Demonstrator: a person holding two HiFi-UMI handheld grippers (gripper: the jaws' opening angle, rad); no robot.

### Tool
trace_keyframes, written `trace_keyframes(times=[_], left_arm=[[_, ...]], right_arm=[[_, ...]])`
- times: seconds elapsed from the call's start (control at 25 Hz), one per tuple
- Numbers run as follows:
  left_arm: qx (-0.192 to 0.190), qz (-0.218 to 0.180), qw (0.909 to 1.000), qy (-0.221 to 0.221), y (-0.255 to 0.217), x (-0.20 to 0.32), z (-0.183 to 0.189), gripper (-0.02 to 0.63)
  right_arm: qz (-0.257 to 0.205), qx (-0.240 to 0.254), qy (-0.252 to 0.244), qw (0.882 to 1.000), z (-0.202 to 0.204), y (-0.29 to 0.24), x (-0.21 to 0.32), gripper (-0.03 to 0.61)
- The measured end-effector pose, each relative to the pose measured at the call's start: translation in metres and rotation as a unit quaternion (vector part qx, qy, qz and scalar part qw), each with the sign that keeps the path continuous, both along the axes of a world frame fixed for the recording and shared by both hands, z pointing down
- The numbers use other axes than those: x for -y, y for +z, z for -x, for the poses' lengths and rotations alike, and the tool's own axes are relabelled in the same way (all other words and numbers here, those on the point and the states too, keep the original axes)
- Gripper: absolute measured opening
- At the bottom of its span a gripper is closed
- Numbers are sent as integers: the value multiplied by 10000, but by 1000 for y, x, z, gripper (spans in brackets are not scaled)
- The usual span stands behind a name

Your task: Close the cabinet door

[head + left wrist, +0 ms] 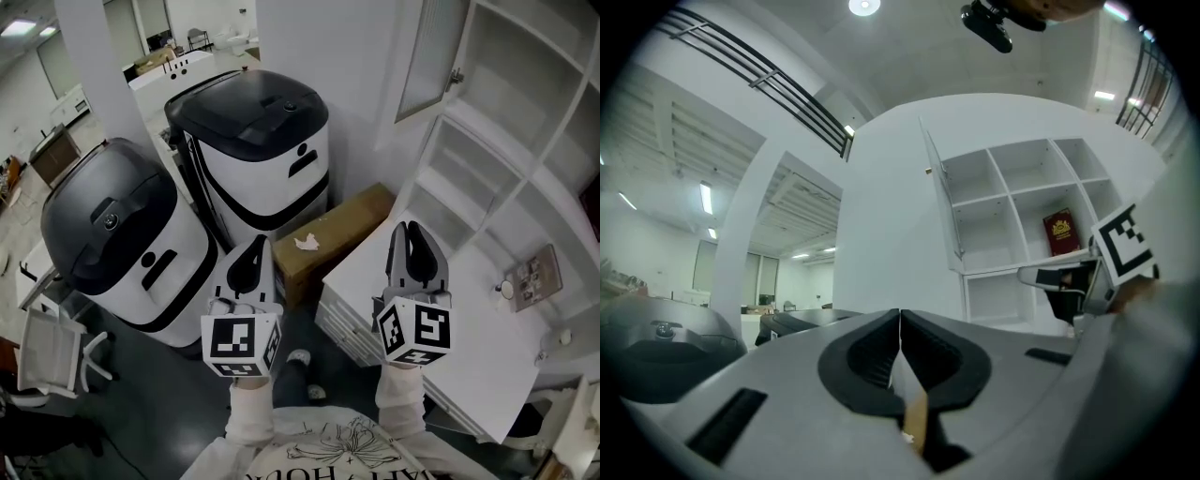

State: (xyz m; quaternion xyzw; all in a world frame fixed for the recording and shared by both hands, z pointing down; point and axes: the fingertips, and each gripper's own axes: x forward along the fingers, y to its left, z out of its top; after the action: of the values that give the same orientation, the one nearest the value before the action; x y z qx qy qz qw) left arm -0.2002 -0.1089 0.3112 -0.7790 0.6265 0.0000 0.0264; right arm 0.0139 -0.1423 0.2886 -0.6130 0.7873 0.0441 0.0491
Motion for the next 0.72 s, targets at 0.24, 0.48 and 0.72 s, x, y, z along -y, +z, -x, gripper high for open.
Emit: trace_keyframes(times=[0.24,0.48,0.72], left_arm=[[20,-36,9999,101,-5,33,4,5],[65,-99,9997,228,-12,66,10,5],[65,-113,9993,344,-14,95,17,5]], right_arm=[[-180,-97,40,9998,7,-20,32,54],[-363,-67,56,9993,18,-39,62,57],[-424,-176,33,9989,34,-50,89,80]])
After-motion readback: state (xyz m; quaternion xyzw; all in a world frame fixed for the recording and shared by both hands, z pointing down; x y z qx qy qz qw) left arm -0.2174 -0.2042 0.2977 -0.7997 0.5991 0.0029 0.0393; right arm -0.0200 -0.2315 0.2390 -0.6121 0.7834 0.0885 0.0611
